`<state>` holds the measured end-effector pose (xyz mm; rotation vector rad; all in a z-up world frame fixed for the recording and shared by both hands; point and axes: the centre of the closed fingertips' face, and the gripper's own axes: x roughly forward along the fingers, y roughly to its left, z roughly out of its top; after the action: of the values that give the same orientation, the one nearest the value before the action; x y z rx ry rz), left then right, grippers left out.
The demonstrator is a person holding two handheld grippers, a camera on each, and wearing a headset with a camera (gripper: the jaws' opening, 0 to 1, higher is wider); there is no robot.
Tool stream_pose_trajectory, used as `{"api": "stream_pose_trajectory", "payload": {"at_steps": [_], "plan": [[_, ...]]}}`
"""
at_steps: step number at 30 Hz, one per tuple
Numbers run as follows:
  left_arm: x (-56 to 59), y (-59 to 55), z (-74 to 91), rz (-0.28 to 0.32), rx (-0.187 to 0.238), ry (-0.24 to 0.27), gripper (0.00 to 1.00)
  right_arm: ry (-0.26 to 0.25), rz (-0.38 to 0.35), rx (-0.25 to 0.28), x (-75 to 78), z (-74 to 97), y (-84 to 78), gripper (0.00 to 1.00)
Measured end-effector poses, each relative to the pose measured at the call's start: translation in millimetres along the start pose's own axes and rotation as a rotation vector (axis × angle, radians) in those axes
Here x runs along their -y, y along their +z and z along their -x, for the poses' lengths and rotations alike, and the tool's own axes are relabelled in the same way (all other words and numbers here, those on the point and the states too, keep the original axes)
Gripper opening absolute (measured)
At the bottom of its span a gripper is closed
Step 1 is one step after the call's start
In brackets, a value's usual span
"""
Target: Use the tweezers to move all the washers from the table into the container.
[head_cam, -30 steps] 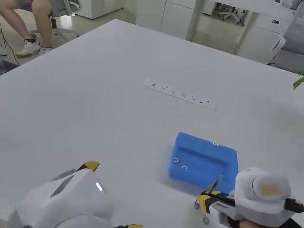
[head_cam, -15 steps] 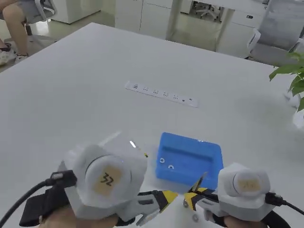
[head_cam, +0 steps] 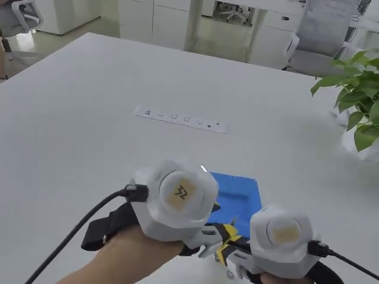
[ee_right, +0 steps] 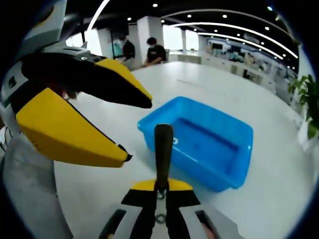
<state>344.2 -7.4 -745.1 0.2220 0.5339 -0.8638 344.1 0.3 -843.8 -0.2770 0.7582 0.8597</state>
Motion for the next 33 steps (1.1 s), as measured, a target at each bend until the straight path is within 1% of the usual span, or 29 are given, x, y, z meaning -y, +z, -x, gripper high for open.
{"api": "stream_pose_trajectory", "payload": {"at_steps": [4,7,10,11,12,13,14,15,17,19,21,22,25,27,29,30,32,33], "plan": [[2.7,-3.5,-7.8,-0.005,-0.033,-0.035,0.16,-0.003,0.000,0.004,-1.3,0.2,0.1,0.03],[2.9,-2.6,-11.3,-0.020,-0.036,-0.039,0.14,-0.003,0.009,0.003,-3.0,0.9,-0.3,0.03],[4.5,-3.6,-15.1,-0.016,-0.051,-0.053,0.11,-0.002,0.026,0.000,-4.0,0.6,-0.2,0.03],[5.4,-4.3,-16.3,-0.022,-0.058,-0.059,0.09,0.000,0.028,-0.002,-4.1,0.4,-0.1,0.03],[5.2,-4.9,-17.3,-0.027,-0.064,-0.060,0.04,0.001,0.032,-0.003,-4.3,0.2,-0.1,0.03],[3.1,-5.8,-17.8,-0.044,-0.072,-0.049,0.00,0.001,0.044,-0.005,-4.3,0.1,-0.1,0.03],[5.4,-5.7,-18.2,-0.043,-0.069,-0.053,0.00,0.004,0.051,-0.003,-4.7,-0.3,0.7,0.03],[6.2,-7.2,-17.6,-0.058,-0.083,-0.055,0.00,0.005,0.059,-0.008,-4.6,-0.3,0.2,0.03],[7.6,-7.9,-16.1,-0.096,-0.087,-0.060,0.00,0.010,0.071,-0.011,-5.1,-0.8,0.6,0.03],[7.8,-8.8,-14.6,-0.111,-0.091,-0.067,0.00,0.021,0.088,-0.017,-6.0,-1.1,0.4,0.03],[9.5,-10.3,-12.2,-0.114,-0.094,-0.088,0.00,0.040,0.096,-0.019,-7.7,-0.9,0.3,0.05],[11.8,-11.4,-10.7,-0.109,-0.093,-0.111,0.00,0.054,0.095,-0.018,-8.3,-0.6,-0.2,0.05],[13.8,-13.5,-9.0,-0.139,-0.091,-0.135,0.00,0.084,0.089,-0.010,-8.8,-0.3,-0.4,0.06],[14.6,-14.1,-7.4,-0.159,-0.096,-0.149,0.00,0.095,0.093,-0.008,-9.0,-0.4,0.6,0.08],[14.6,-14.7,-6.3,-0.177,-0.096,-0.162,0.00,0.104,0.137,0.000,-8.7,-1.2,3.1,0.10],[14.5,-15.0,-6.0,-0.180,-0.095,-0.169,0.00,0.115,0.167,-0.004,-9.5,-1.0,4.0,0.10],[15.0,-16.0,-4.9,-0.191,-0.094,-0.180,0.00,0.125,0.198,-0.007,-10.5,-1.4,5.9,0.12],[14.9,-16.7,-4.1,-0.201,-0.091,-0.184,0.00,0.137,0.212,-0.013,-12.2,-1.6,5.3,0.11]]}}
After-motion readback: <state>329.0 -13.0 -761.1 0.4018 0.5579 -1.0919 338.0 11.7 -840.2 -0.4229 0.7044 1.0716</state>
